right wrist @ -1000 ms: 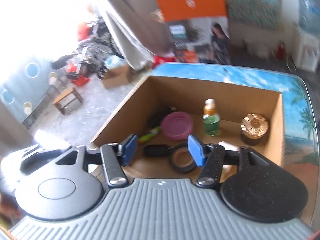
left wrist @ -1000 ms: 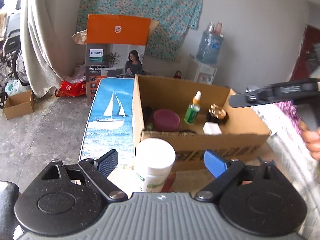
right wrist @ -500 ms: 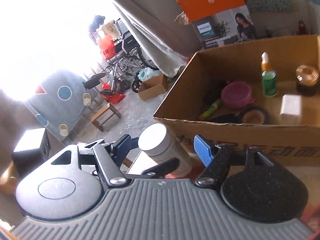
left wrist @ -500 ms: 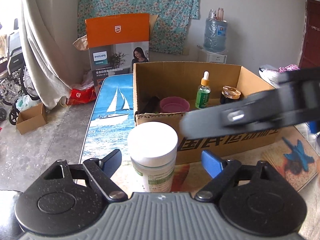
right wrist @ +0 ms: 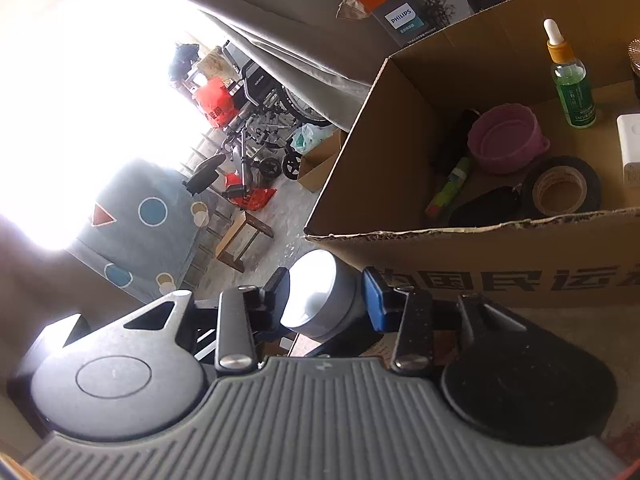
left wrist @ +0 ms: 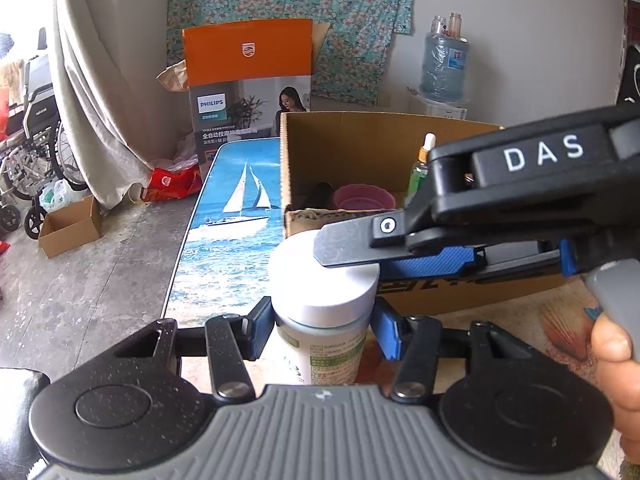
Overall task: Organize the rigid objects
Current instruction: 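Move the open right gripper out of the box toward the white-lidded jar, then close the right gripper around the white-lidded supplement jar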
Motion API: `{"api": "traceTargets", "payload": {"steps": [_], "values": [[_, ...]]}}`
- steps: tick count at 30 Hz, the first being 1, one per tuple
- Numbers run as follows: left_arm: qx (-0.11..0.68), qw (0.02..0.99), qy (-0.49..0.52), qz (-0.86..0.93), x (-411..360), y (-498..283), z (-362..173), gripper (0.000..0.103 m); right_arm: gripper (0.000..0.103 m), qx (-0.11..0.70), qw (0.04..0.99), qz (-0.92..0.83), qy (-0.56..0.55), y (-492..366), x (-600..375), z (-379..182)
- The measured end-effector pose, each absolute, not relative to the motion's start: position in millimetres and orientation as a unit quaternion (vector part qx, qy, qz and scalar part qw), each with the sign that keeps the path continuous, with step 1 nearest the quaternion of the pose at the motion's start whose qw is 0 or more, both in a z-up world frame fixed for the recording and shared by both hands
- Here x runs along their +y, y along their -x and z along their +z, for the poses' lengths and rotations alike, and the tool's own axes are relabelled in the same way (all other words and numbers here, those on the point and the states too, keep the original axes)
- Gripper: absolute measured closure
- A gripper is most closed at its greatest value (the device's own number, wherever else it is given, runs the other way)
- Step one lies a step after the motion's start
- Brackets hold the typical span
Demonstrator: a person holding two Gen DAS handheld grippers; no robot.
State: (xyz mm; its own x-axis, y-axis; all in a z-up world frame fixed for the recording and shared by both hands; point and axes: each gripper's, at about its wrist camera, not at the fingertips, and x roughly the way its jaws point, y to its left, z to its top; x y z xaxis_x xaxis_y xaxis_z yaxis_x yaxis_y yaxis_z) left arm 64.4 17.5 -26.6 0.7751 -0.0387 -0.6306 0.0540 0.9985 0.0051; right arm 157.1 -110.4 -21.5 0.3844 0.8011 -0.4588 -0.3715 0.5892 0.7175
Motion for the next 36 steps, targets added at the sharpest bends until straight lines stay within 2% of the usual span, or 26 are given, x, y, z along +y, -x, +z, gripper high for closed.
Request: {"api": "traceTargets", "payload": {"steps": [21,36], "values": [[0.335,0.93,-0.058,-0.136,-71,-56,-30,0.049,0.062,0.383,0.839,0.284,-0.263,-116,-205,-18],[0.34,0.926,-0.073,-0.145,-78,-61,-33,0.049,0.06,0.383,0.841,0.272,-0.269,-111,-216,-25]]}}
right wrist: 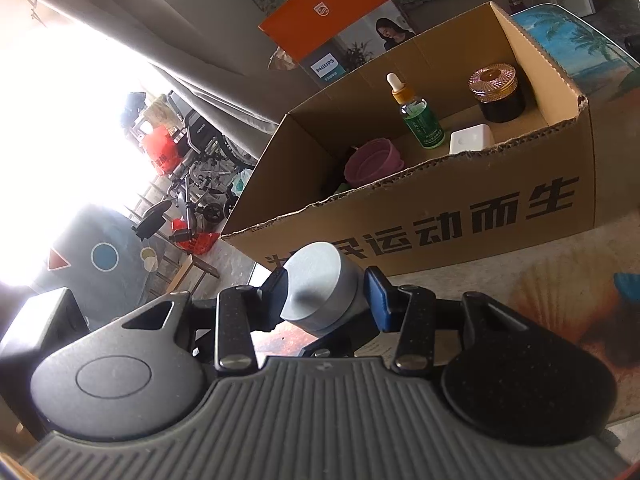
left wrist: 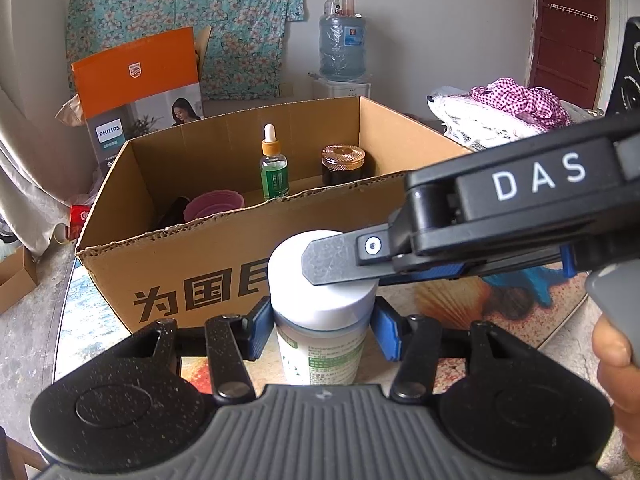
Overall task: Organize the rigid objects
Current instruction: 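Close the right gripper around the white-lidded supplement jar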
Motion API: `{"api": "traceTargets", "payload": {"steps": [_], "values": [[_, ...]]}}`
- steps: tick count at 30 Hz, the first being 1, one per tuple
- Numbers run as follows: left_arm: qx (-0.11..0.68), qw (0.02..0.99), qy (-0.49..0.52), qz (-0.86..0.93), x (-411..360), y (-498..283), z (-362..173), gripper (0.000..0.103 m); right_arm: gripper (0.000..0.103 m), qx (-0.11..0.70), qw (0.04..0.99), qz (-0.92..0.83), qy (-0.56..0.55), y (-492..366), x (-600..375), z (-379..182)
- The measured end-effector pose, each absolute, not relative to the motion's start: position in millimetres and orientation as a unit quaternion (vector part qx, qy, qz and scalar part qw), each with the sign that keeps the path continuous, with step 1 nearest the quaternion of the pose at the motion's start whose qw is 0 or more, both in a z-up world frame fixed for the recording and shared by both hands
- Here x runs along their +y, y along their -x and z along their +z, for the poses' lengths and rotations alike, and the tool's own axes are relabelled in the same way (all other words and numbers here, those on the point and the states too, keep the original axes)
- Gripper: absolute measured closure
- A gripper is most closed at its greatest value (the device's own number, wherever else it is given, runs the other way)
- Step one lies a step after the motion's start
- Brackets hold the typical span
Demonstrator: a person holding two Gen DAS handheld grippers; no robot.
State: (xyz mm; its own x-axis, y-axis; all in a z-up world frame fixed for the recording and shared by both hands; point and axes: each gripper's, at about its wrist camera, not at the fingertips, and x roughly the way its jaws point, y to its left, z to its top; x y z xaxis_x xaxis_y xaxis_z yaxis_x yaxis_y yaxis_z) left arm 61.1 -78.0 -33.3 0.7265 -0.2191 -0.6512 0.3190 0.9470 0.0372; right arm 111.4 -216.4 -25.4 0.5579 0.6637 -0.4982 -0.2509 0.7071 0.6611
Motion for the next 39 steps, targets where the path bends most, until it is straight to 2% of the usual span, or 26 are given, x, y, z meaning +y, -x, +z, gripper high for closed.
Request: {"api": "traceTargets", "payload": {"steps": [39], "values": [[0.35,0.923,-0.069,-0.141,-83.6,-66.6,-30.5,0.049,0.055,0.388,0.835,0.271,-0.281,-110.8,-221.0,-31.6]]}}
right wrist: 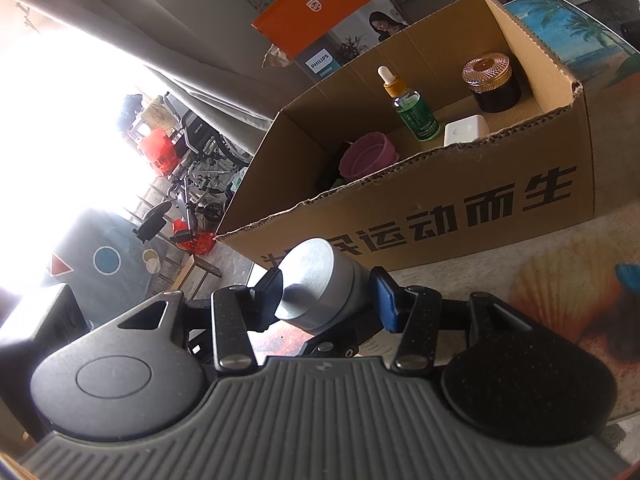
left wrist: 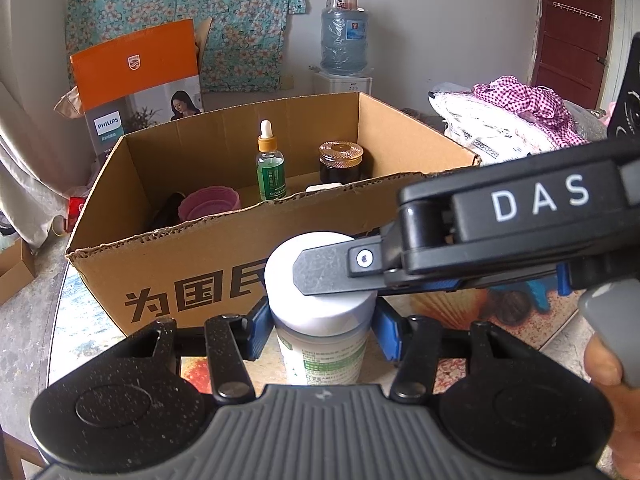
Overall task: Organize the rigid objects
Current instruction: 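Close the right gripper around the white-lidded supplement jar, then lift the white-lidded jar with the right gripper and carry it over the box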
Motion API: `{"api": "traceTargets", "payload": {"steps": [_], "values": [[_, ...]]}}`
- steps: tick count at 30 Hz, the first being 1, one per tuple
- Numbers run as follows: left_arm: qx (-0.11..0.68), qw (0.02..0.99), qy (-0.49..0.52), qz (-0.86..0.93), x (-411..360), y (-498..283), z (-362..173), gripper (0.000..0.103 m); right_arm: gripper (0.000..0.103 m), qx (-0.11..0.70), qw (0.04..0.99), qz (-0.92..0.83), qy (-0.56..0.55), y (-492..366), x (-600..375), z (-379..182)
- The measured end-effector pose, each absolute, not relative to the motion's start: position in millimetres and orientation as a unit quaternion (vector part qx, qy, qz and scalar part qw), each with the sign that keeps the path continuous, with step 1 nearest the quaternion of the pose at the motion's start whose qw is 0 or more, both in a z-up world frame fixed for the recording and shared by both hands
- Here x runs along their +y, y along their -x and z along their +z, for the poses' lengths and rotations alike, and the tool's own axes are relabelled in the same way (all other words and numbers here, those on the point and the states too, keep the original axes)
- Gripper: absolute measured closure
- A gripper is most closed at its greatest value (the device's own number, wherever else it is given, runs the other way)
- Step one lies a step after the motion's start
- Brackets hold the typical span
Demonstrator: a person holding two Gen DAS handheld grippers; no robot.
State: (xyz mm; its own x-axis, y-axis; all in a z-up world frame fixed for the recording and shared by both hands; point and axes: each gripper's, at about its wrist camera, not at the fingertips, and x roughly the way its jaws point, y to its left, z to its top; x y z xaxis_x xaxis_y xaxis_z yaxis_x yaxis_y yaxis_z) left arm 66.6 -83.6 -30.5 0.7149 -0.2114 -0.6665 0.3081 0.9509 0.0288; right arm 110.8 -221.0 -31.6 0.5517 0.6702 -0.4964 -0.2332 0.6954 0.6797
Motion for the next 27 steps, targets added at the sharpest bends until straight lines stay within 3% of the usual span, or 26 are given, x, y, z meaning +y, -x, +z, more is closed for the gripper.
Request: {"api": "traceTargets", "payload": {"steps": [8,19,27], "values": [[0.331,0.932,-0.072,-0.133,-82,-51,-5,0.049,0.055,0.373,0.837,0.287,-0.28,-103,-223,-13],[0.232,0.96,-0.077,-0.137,-81,-59,94,0.049,0.053,0.255,0.874,0.341,-0.236,-107,-230,91],[0.243,0.95,-0.053,-0.191,-112,-118,89,0.049,0.053,0.247,0.896,0.298,-0.218,-154,-268,109]]}}
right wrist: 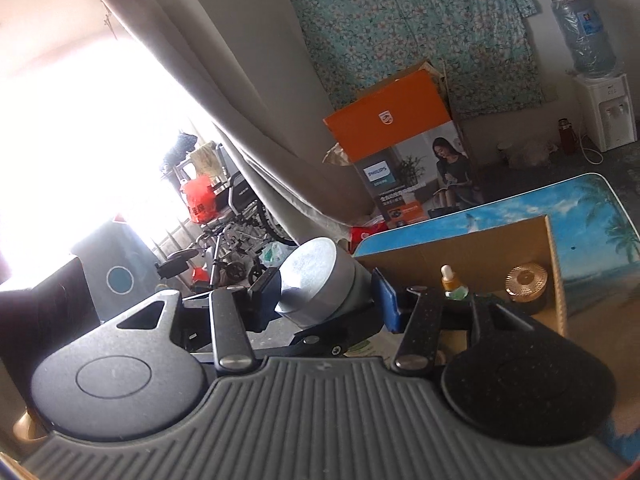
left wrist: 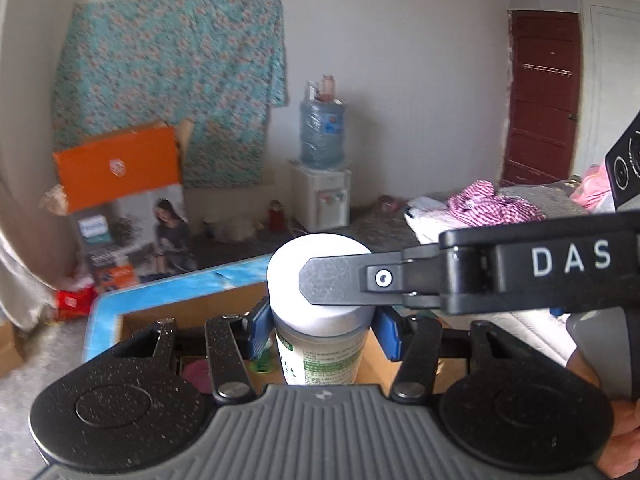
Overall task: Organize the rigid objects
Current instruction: 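Lift the white-lidded jar with the right gripper and carry it over the box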
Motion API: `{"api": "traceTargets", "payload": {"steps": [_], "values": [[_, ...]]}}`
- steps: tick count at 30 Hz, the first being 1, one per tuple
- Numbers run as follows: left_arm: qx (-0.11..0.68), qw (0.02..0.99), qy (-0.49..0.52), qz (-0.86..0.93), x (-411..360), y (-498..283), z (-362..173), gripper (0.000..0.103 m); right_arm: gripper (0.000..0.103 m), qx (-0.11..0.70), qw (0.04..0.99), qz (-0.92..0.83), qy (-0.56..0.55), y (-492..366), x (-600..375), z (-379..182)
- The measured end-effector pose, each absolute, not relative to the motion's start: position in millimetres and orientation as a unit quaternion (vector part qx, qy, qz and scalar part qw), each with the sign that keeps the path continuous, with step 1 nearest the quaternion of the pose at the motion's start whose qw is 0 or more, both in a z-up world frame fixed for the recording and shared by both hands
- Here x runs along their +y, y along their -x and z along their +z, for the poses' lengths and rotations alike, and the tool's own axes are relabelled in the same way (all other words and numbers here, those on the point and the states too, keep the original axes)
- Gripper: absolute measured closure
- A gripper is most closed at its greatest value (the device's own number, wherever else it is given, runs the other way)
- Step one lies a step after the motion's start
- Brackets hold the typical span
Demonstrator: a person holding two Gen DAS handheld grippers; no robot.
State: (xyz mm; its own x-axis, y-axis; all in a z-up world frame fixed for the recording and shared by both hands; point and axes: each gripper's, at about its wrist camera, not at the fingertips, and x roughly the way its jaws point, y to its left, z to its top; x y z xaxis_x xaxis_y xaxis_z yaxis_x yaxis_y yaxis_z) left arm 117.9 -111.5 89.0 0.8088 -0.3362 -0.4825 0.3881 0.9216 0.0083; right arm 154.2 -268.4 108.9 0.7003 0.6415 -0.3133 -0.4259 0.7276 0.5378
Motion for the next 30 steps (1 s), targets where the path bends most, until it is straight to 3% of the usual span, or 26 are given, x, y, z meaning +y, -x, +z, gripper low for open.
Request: {"api": "traceTargets", "payload": {"steps": [12,20,30], "values": [[0.348,0.908,-0.023,-0.234,-135,-187,11,0.049,0.052,0.335,0.883,0.234,-0.229,-200,-308,25],[0.379,0.893,-0.015,-0.243,-140,-196,-9,0.049,0.052,0.35,0.886,0.224,-0.208,-209,-300,7],[0.378,0.892,-0.018,-0.245,-142,-190,-12,0.028,0.049,0.336,0.895,0.213,-0.2,-205,-304,15]]}}
